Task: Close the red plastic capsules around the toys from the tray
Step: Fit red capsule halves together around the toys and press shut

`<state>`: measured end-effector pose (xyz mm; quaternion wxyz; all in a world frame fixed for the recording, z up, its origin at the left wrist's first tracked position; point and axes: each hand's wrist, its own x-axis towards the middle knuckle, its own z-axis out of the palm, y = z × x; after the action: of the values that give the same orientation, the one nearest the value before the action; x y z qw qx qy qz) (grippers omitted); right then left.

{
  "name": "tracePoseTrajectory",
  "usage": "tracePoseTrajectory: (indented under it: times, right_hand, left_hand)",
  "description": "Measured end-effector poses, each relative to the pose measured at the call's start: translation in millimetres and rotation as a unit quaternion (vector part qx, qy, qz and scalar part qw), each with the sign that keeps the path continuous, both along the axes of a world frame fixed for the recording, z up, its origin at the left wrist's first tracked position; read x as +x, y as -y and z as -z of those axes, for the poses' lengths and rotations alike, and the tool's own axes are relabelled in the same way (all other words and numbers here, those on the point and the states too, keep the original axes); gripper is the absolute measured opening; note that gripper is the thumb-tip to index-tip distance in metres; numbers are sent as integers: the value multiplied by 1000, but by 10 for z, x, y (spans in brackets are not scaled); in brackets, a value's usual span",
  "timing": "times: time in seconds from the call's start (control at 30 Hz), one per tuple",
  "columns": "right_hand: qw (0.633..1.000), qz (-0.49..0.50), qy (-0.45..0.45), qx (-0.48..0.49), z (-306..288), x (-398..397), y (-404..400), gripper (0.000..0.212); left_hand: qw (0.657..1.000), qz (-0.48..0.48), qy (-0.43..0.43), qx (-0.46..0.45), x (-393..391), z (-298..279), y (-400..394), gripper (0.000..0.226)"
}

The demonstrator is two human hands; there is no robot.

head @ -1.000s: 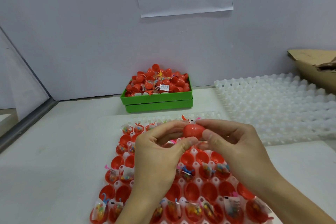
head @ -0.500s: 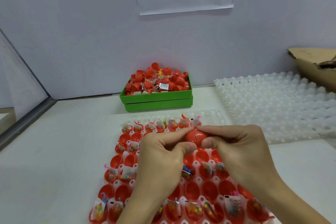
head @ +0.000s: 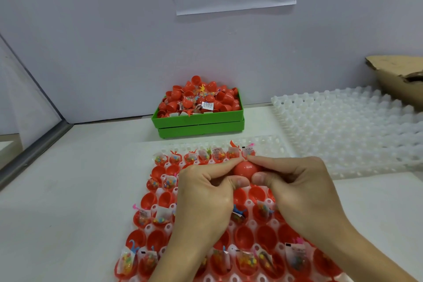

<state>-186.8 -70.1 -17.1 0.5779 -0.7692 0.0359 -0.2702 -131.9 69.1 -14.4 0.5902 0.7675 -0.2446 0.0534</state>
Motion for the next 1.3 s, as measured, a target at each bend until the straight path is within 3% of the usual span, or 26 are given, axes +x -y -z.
tracePoseTrajectory:
  times: [0.1, 0.2, 0.3, 0.37, 0.57, 0.8, 0.9, 0.97, 1.07, 1.13, 1.2, 1.3]
  right_hand:
    - [998, -53, -10, 26, -39, -3, 10, 38]
    - [993, -94, -15, 75, -43, 6, 21, 30]
    - [991, -100, -29, 81, -7, 21, -6, 37]
    - [991, -99, -37, 82, -8, 25, -26, 42]
    - [980, -165, 9, 112, -116, -30, 6, 56]
    - [987, -121, 13, 100, -41, -6, -24, 64]
    - [982, -122, 15, 140, -6, 34, -56, 47]
    - [952, -170, -3, 256, -15, 50, -66, 24]
    - [858, -258, -47, 442, -21, 24, -73, 47]
    - [835, -257, -72, 482, -17, 18, -86, 52]
    - [866, -213, -82, 446, -8, 30, -98, 49]
    - [960, -108, -57, 252, -6, 38, -82, 32]
  left_hand:
    - [1000, 15, 15, -14, 7, -42, -10, 36]
    - [990, 7, 140, 24, -3, -52, -20, 31]
    - [962, -37, 250, 100, -2, -5, 8, 29]
    - [956, -44, 265, 118, -3, 20, 31, 29]
    - [997, 54, 52, 11, -34, -13, -6, 52]
    - [996, 18, 90, 22, -89, 46, 68, 58]
    - [997, 17, 70, -11, -82, 0, 77, 54]
    - [998, 31, 31, -40, -54, 3, 82, 57]
    - [993, 68, -32, -87, -30, -7, 67, 51]
    - [991, 89, -42, -91, -21, -20, 47, 41]
    - [991, 86, -43, -91, -24, -44, 27, 36]
    - [999, 20, 31, -27, -5, -43, -2, 36]
